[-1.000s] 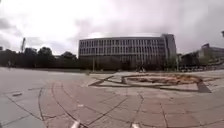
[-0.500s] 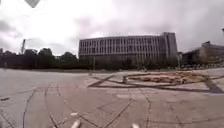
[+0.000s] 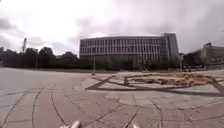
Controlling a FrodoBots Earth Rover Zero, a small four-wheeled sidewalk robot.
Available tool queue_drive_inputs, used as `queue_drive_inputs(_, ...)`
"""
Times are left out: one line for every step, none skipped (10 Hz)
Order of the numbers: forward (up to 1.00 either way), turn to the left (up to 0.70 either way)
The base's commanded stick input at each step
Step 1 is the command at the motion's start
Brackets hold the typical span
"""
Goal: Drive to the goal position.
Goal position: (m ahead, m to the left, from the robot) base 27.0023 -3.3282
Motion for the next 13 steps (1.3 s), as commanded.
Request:
queue_drive_inputs(0.70, 0.00)
queue_drive_inputs(0.70, 0.00)
queue_drive_inputs(0.70, 0.00)
queue_drive_inputs(0.70, 0.00)
queue_drive_inputs(0.70, 0.00)
queue_drive_inputs(0.70, 0.00)
queue_drive_inputs(0.70, 0.00)
queue_drive_inputs(0.70, 0.00)
queue_drive_inputs(0.70, 0.00)
queue_drive_inputs(0.70, 0.00)
queue_drive_inputs(0.70, 0.00)
queue_drive_inputs(0.70, 0.00)
queue_drive_inputs(0.70, 0.00)
